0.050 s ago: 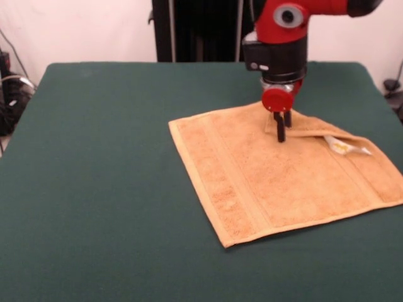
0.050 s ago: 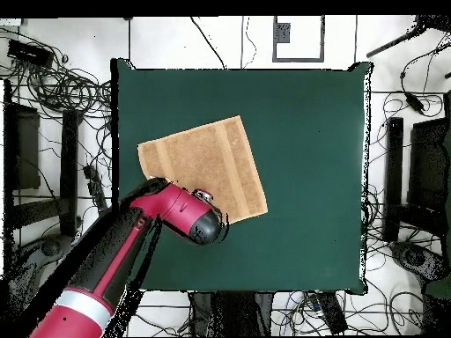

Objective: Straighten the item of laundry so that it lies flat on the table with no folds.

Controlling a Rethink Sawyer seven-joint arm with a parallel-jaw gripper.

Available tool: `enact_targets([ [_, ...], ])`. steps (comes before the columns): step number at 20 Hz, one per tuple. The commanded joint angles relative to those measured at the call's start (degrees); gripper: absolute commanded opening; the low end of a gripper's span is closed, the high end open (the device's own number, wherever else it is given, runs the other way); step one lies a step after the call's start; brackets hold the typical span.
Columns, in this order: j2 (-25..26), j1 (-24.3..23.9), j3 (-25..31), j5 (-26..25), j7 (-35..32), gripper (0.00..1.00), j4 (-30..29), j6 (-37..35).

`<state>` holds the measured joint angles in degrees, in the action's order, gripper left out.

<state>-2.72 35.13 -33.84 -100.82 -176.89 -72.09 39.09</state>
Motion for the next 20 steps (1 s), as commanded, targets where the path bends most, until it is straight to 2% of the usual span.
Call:
enact_targets([
  [1,7.9,1.6,6.2,-1.1,-16.2,0.0,1.0,0.7],
  [14,7.8,1.7,5.9,0.9,-15.1,0.0,0.8,-0.6],
  [20,6.3,2.5,4.9,2.1,-14.4,0.0,-1.7,-1.7],
])
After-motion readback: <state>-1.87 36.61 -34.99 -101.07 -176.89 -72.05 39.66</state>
